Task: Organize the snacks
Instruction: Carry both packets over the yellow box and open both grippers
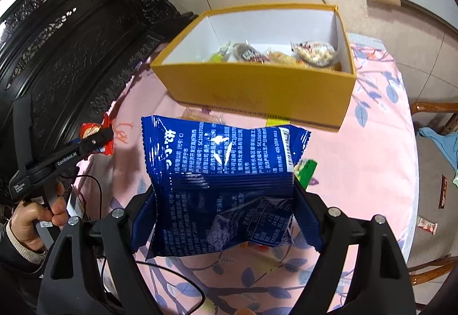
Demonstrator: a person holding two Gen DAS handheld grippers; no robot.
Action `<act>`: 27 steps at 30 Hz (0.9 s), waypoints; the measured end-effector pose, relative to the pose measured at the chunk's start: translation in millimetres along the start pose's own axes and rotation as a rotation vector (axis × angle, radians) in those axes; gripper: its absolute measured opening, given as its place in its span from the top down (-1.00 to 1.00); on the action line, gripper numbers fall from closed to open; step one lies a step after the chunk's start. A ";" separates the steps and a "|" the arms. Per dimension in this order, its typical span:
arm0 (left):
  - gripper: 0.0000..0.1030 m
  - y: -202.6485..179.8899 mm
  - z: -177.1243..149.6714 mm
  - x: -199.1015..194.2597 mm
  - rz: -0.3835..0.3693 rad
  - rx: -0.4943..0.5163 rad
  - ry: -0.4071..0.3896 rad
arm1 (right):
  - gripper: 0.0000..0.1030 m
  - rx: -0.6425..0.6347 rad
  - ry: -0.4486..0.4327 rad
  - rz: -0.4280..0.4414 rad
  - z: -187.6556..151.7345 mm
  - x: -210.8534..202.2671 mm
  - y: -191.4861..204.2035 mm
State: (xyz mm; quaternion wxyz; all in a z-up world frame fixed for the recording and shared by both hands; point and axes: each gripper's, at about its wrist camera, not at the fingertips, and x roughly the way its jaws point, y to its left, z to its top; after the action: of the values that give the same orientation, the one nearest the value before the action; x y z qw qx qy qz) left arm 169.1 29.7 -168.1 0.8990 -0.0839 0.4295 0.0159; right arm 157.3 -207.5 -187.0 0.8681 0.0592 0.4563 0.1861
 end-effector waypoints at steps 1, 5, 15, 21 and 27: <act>0.01 -3.7 4.5 -3.3 -0.009 0.005 -0.012 | -0.62 0.003 -0.009 0.003 2.3 -2.6 -0.4; 0.01 -15.9 20.1 -13.4 -0.022 0.028 -0.041 | -0.62 0.006 -0.042 0.006 12.1 -12.0 -1.4; -0.01 -54.1 75.3 -24.8 -0.057 0.055 -0.112 | -0.62 -0.048 -0.171 -0.037 65.1 -33.3 -8.5; -0.02 -82.0 120.5 -11.6 -0.065 0.087 -0.159 | -0.62 -0.064 -0.262 -0.071 105.5 -33.2 -13.8; -0.02 -98.4 151.9 21.2 -0.057 0.104 -0.159 | -0.62 -0.086 -0.309 -0.104 135.8 -16.5 -19.9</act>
State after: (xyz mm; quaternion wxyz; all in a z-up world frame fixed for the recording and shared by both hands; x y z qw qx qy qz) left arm 309.3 -43.2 -77.4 0.9336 -0.0478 0.3543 -0.0256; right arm 264.8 -223.0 -101.5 0.9382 0.0260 0.3112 0.1489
